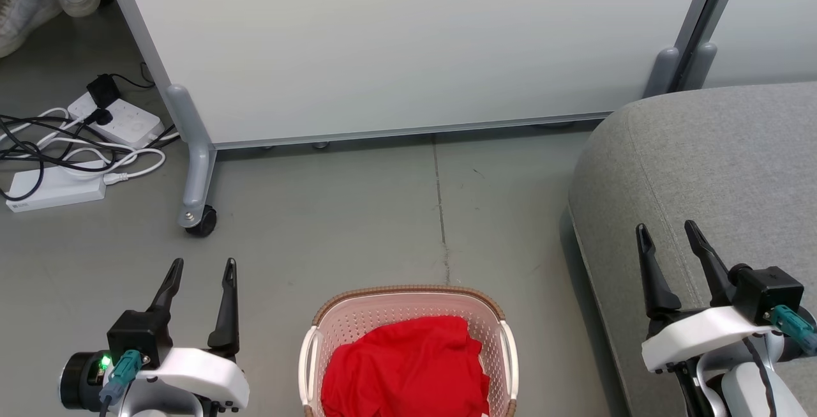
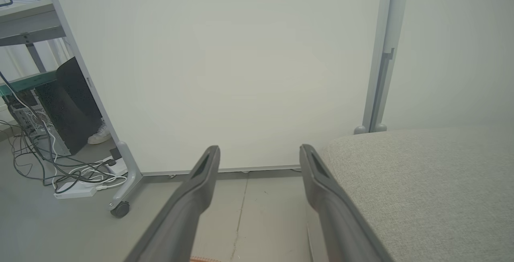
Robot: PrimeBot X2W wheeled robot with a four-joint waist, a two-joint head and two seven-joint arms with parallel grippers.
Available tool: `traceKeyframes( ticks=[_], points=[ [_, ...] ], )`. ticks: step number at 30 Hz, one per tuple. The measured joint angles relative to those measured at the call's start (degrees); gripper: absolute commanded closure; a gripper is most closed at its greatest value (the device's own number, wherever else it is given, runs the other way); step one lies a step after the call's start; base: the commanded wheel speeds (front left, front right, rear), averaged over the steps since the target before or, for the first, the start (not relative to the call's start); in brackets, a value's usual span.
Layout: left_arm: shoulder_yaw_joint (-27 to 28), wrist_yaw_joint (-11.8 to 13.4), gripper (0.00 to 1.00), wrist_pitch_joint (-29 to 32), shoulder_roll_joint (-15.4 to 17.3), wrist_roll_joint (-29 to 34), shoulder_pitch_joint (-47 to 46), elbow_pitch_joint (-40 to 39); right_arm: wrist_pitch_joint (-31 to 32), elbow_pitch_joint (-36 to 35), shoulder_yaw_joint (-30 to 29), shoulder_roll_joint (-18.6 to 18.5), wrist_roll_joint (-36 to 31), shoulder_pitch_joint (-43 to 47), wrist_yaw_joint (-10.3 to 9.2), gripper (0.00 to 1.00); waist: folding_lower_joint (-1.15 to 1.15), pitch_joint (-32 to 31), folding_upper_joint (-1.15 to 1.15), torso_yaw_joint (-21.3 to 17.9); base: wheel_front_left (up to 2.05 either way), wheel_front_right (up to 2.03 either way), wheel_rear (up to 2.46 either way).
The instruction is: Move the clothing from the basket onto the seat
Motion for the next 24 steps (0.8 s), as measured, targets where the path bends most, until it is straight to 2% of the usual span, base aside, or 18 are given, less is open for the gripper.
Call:
traceKeyframes(
  ticks=[18,24],
  points=[
    [-0.4,0.7,0.0,-0.1,0.1,-1.1,-0.2,-1.2,0.0,0.5,0.0,-0.4,1.1,-0.1,0.0,0.0,0.0,0.4,0.0,0.0,0.0,0.0,0.0],
    [-3.0,0.4,0.0,-0.5,-0.2,0.5,-5.9,-3.8,0.1,-2.3,-0.7,-0.2,1.5,-1.4,0.0,0.0,0.0,2.7,0.0,-0.5,0.0,0.0,0.0]
  ],
)
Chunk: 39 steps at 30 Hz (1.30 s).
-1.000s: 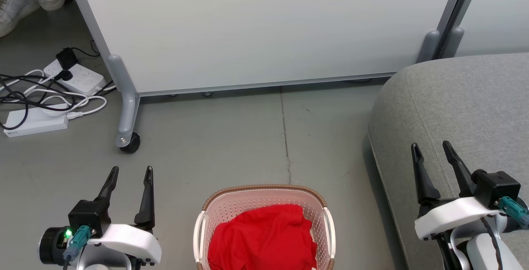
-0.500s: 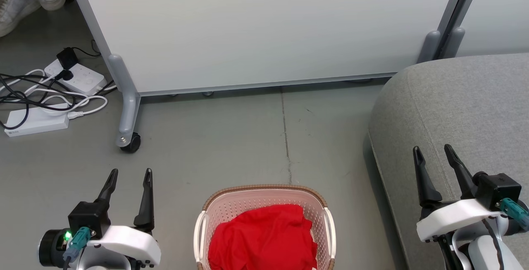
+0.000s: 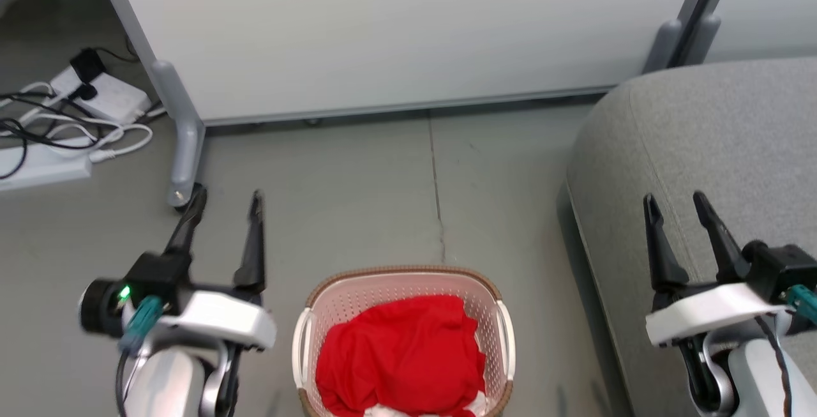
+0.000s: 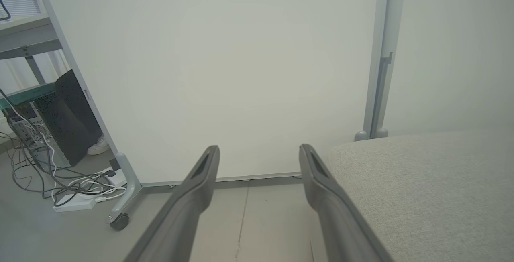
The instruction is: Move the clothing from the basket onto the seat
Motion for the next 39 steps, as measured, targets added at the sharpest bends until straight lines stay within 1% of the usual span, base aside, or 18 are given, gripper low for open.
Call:
traceKeyframes(
  ticks=[3,8,14,20,26,32,37,39],
  points=[
    [-2.7,-1.0,0.0,0.7,-1.1,1.1,-4.5,1.0,0.7,-2.4,0.2,0.4,0.2,-1.9,0.0,0.0,0.0,2.5,0.0,-0.7,0.0,0.0,0.0],
    [-7.5,-2.5,0.0,1.9,-3.2,2.3,-11.2,6.6,1.2,-6.2,0.6,0.9,0.6,-5.3,0.0,0.0,0.0,8.3,0.0,-2.6,0.0,0.0,0.0],
    [-12.6,-4.7,0.0,2.0,-4.7,3.3,-18.4,17.2,1.1,-9.9,1.4,1.8,1.1,-9.1,0.0,0.0,0.0,16.6,0.0,-5.6,0.0,0.0,0.0],
    [-16.7,-6.8,0.0,2.5,-5.2,4.6,-25.9,29.3,0.5,-14.1,2.5,2.8,1.9,-12.8,0.0,0.0,0.0,25.6,0.0,-8.9,0.0,0.0,0.0],
    [-21.3,-8.4,0.0,4.5,-5.3,7.8,-34.2,41.0,0.0,-18.4,1.8,3.8,2.0,-14.5,0.0,0.0,0.0,34.6,0.0,-12.1,0.0,0.0,0.0],
    [-25.1,-9.6,0.0,7.7,-5.1,10.1,-40.2,51.2,-0.1,-22.4,2.7,4.8,2.3,-15.3,0.0,0.0,0.0,42.3,0.0,-15.3,0.0,0.0,0.0],
    [-28.0,-10.1,0.0,11.0,-2.6,12.5,-43.4,58.0,-0.1,-24.3,4.6,5.0,4.5,-15.6,0.0,0.0,0.0,47.2,0.0,-18.5,0.0,0.0,0.0],
    [-28.6,-9.9,0.0,13.1,-1.9,12.9,-45.1,60.3,-0.1,-25.7,4.2,5.1,6.0,-15.6,0.0,0.0,0.0,49.8,0.0,-20.0,0.0,0.0,0.0]
  ],
)
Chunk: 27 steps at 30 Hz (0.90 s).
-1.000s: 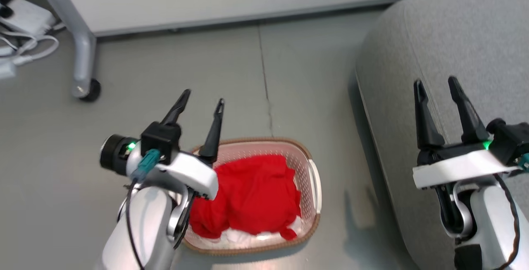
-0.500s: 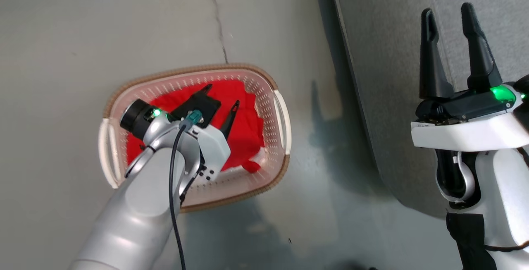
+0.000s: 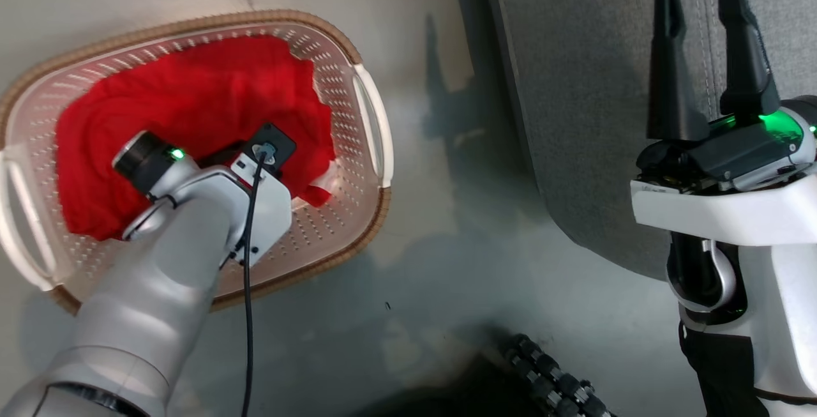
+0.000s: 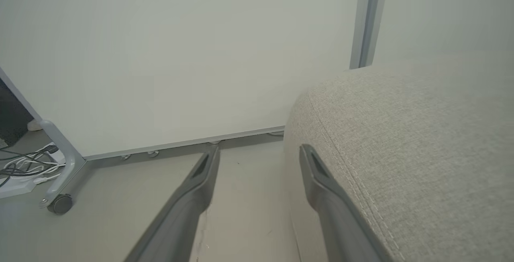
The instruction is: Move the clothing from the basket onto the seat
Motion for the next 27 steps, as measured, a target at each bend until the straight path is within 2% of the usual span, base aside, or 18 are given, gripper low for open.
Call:
traceKeyframes(
  ticks=[5,6,7,15,27],
  points=[
    [-1.3,1.9,0.0,2.8,2.0,1.3,-2.1,1.8,0.0,-0.7,0.0,0.1,1.6,0.0,0.0,0.0,0.0,3.1,0.0,-2.2,0.0,0.0,0.0],
    [-1.5,1.9,0.36,3.3,2.1,1.4,-2.1,2.1,0.0,-0.8,-0.1,0.1,1.7,0.0,0.0,0.0,0.0,3.4,0.0,-2.6,0.0,0.0,0.0],
    [-1.7,1.9,1.0,3.5,2.2,1.5,-2.2,2.2,0.0,-0.9,-0.3,0.1,1.8,0.0,0.0,0.0,0.0,3.7,0.0,-3.0,0.0,0.0,0.0],
    [-2.4,2.2,1.0,2.0,1.7,1.2,-3.1,2.6,0.0,-0.6,-1.1,0.1,2.0,-0.2,0.0,0.0,0.0,3.7,0.0,-2.8,0.0,0.0,0.0],
    [-1.7,1.0,1.0,-10.6,-2.6,-3.4,-2.8,-1.0,0.0,2.1,-2.5,0.1,-1.7,1.4,0.0,0.0,0.0,-3.0,0.0,1.0,0.0,0.0,0.0]
  ],
)
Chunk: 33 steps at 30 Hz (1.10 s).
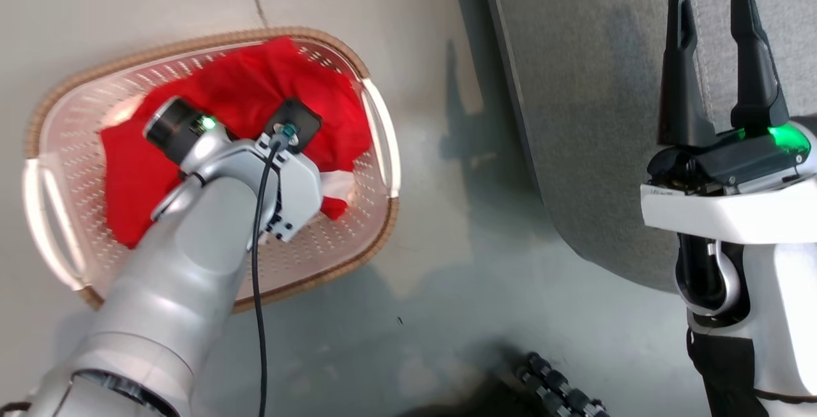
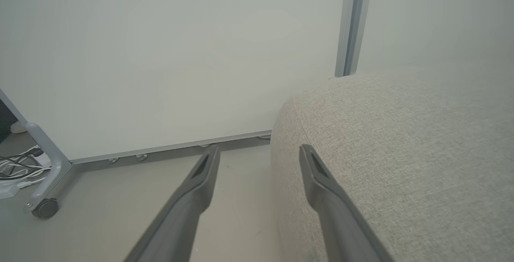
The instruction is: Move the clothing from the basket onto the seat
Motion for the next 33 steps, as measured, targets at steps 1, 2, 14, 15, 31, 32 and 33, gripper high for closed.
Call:
traceKeyframes(
  ticks=[1,2,14,15,31,32,33],
  points=[
    [0.1,-0.1,1.0,-1.0,-0.2,-0.6,0.5,-0.3,0.0,0.4,-0.2,0.0,-0.5,0.3,0.0,0.0,0.0,-0.8,0.0,0.4,0.0,0.0,0.0],
    [0.1,-0.3,1.0,-2.1,-0.4,-1.2,1.1,-0.7,0.0,0.6,-0.3,0.0,-0.9,0.7,0.0,0.0,0.0,-1.6,0.0,0.8,0.0,0.0,0.0],
    [2.6,-1.3,1.0,-6.7,-0.8,-10.7,10.7,-13.3,0.0,5.0,-1.2,-0.2,-4.8,5.5,0.0,0.0,0.0,-12.7,0.0,6.4,0.0,0.0,0.0],
    [2.9,-1.1,1.0,-6.7,-0.8,-11.4,11.8,-15.1,0.0,5.4,-1.2,-0.4,-5.0,5.9,0.0,0.0,0.0,-13.7,0.0,6.9,0.0,0.0,0.0],
    [15.3,4.1,1.0,-6.8,1.2,-17.0,28.8,-45.0,1.4,10.5,0.0,-1.8,-5.3,11.1,0.0,0.0,0.0,-29.4,0.0,12.9,0.0,0.0,0.0],
    [15.8,4.2,1.0,-6.8,1.3,-17.0,29.4,-46.6,1.6,10.7,0.0,-1.9,-5.3,11.4,0.0,0.0,0.0,-30.3,0.0,13.1,0.0,0.0,0.0],
    [16.3,4.2,1.0,-6.8,1.5,-17.0,30.0,-48.2,1.8,10.9,0.0,-1.9,-5.2,11.7,0.0,0.0,0.0,-31.1,0.0,13.4,0.0,0.0,0.0]
  ],
)
